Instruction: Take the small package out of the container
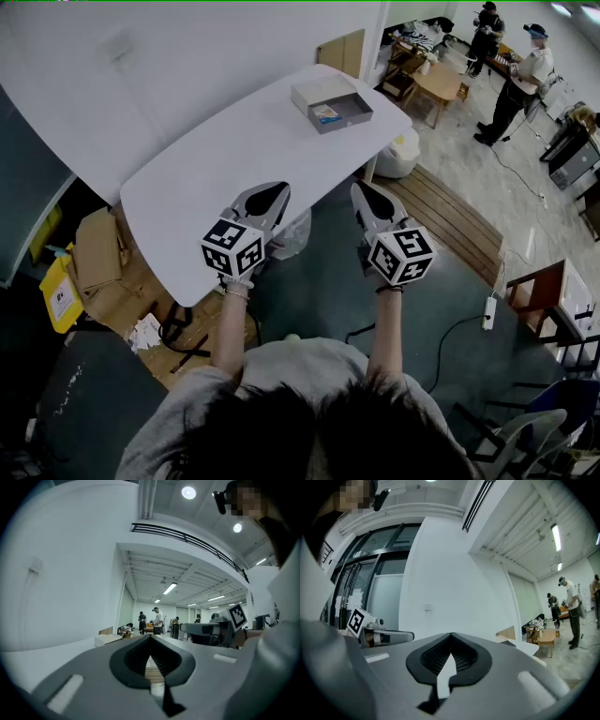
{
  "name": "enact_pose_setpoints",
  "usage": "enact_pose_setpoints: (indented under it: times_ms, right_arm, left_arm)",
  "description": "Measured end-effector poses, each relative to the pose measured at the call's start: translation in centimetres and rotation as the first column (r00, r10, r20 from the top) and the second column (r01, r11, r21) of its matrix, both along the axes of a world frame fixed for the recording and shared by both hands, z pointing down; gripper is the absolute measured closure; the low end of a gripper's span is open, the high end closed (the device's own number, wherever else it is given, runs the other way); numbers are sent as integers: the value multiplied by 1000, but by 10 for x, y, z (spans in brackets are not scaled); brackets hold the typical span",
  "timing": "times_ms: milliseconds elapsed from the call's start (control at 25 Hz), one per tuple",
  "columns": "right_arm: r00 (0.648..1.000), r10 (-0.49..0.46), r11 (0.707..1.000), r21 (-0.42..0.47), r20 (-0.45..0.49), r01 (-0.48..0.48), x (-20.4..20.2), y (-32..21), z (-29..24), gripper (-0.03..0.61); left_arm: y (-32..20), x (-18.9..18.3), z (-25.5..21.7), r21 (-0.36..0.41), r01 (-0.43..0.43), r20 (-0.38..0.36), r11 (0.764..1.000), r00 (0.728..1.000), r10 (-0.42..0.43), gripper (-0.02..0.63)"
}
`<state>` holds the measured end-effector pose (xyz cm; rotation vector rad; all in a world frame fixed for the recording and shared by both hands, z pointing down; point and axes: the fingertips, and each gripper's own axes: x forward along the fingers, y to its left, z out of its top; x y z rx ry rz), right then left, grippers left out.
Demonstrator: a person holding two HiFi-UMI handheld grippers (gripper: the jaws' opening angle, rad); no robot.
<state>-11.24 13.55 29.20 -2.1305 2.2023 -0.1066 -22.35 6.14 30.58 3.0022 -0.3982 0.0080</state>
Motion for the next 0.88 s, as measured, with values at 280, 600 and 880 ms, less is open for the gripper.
enact_pose_setpoints:
  times_ms: [280, 600, 880]
  right_arm:
    - [1000, -5, 1000, -16, 7, 5, 12, -1, 4, 566]
    - [1000, -16, 1000, -9, 27, 16, 33, 8, 7, 566]
    - [998, -49, 999, -2, 34, 49, 47, 14, 8, 566]
  left_arm:
    - [1, 15, 2, -9, -6, 3, 1000, 1000, 6, 624]
    - [11, 35, 7, -16, -3, 12, 1000, 1000, 3, 624]
    - [24, 55, 5, -12, 22, 3, 1000, 1000, -22, 624]
